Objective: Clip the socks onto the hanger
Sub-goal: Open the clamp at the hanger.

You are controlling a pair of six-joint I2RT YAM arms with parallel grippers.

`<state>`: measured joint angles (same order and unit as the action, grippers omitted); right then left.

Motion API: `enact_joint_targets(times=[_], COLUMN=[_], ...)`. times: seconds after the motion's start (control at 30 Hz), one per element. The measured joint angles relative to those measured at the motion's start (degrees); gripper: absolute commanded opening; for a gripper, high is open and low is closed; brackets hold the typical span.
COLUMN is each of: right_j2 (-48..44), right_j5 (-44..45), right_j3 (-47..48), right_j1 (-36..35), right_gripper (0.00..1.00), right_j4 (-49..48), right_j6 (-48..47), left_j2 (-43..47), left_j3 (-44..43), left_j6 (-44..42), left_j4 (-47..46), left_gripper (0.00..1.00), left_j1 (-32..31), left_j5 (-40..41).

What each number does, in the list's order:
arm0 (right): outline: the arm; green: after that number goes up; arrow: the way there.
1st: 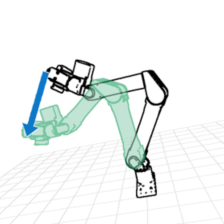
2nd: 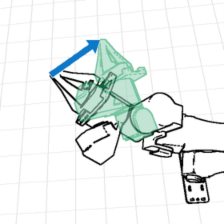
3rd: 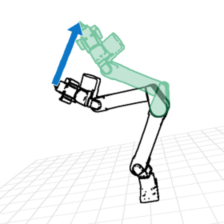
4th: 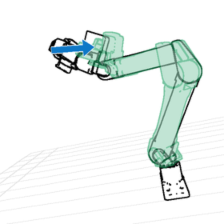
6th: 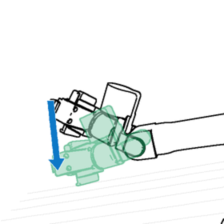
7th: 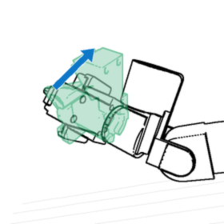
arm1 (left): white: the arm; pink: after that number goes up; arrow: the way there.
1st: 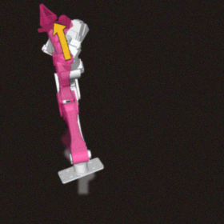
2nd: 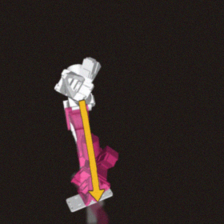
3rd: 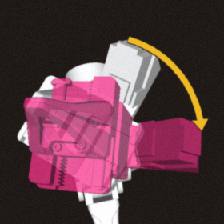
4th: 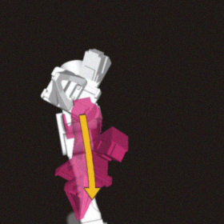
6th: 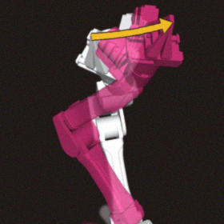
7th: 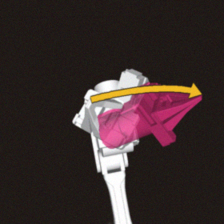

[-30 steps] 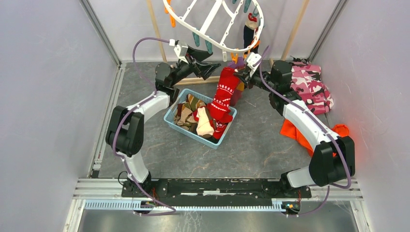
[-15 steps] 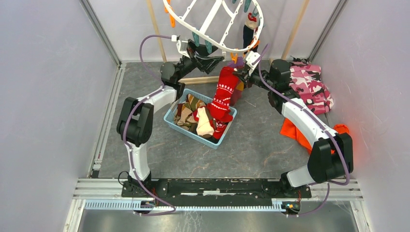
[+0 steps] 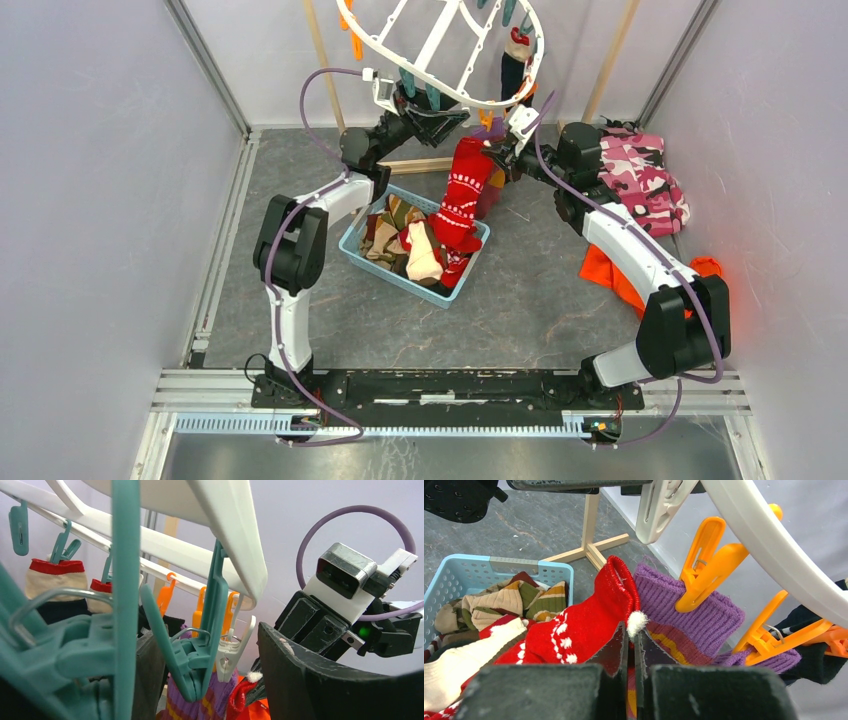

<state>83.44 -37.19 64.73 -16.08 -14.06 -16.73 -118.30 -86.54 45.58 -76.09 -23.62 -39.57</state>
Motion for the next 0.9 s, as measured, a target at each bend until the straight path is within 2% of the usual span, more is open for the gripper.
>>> enact_joint_targets(times=[0.43, 0.73, 0.9], right_j2=[0.0, 0.0, 0.0], right_j5=[0.0, 0.0, 0.0], right_j3=[0.09, 0.09, 0.09], right_j1=[0.0, 0.0, 0.0], right_gripper=[0.0, 0.0, 0.0], right_j4=[-0.04, -0.07, -0.07], right_j6=[0.33, 0.46, 0.46], left_j2=[-1.29, -3.08, -3.61], left_j3=[-2.05, -3.3, -4.79], left_j6=[2.38, 3.26, 3.98], left_j4=[-1.64, -2.01, -2.05], left_gripper=[0.71, 0.63, 0.62], left_j1=[-0.98, -1.97, -2.08], left_j5=[-0.04, -0.07, -0.04])
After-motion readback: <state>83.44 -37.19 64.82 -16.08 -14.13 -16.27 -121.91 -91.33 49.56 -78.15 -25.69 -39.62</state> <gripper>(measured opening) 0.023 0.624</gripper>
